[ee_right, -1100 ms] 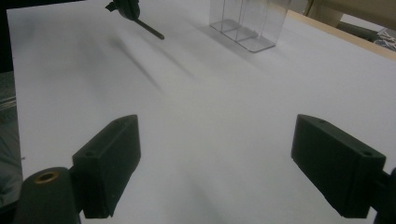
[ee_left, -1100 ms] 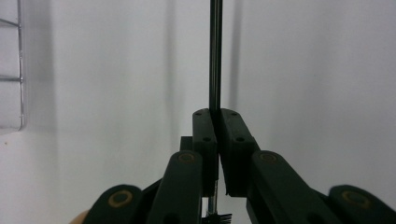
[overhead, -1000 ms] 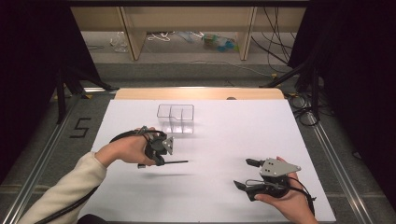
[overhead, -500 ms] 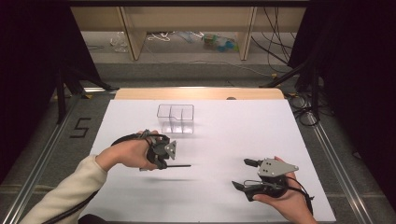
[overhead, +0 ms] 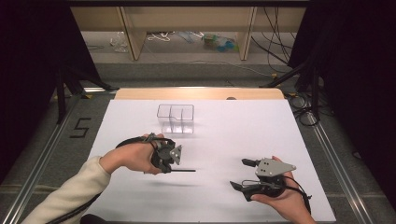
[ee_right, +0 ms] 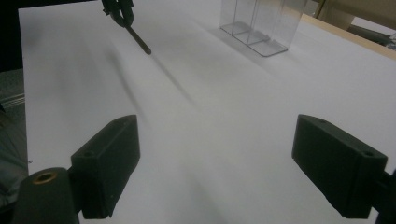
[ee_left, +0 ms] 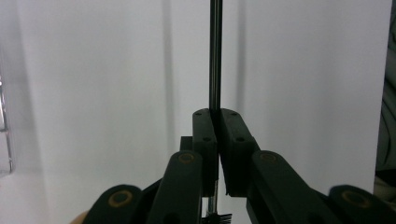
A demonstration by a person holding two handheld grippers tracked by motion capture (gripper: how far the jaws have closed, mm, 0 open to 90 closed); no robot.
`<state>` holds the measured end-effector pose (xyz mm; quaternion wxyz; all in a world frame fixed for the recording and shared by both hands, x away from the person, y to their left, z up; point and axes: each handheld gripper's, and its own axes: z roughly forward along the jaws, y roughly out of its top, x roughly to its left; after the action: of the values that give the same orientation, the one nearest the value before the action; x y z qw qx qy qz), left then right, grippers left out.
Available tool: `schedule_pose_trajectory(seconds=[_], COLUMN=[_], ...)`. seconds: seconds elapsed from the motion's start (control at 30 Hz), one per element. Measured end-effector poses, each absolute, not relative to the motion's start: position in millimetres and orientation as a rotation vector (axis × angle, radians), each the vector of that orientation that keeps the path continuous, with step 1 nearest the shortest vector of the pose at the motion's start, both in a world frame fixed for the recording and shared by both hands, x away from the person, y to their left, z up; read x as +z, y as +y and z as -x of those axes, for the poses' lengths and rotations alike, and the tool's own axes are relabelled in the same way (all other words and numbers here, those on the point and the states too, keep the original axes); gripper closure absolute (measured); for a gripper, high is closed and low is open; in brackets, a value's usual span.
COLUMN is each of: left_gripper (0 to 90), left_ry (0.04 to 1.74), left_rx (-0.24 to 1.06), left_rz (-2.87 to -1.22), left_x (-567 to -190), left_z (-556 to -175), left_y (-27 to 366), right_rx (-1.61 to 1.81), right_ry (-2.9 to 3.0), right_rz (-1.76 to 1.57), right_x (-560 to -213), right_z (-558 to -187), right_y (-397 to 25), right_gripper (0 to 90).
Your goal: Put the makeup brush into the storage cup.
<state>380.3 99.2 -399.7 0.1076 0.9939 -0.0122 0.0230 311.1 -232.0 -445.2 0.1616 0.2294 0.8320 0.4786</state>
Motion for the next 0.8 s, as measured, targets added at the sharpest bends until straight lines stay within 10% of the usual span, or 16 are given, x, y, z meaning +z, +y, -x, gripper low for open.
schedule_pose_trajectory(seconds=[0.8], left_gripper=[85.2], left_ry=[-0.160], left_rx=[0.040], left_rz=[-2.886], left_x=[-391], left_z=[-364], left_y=[59], right_rx=[1.385], right_ry=[2.421], right_rz=[-0.597], right_x=[-447], right_z=[-311], right_y=[-217], right_gripper=[16.3])
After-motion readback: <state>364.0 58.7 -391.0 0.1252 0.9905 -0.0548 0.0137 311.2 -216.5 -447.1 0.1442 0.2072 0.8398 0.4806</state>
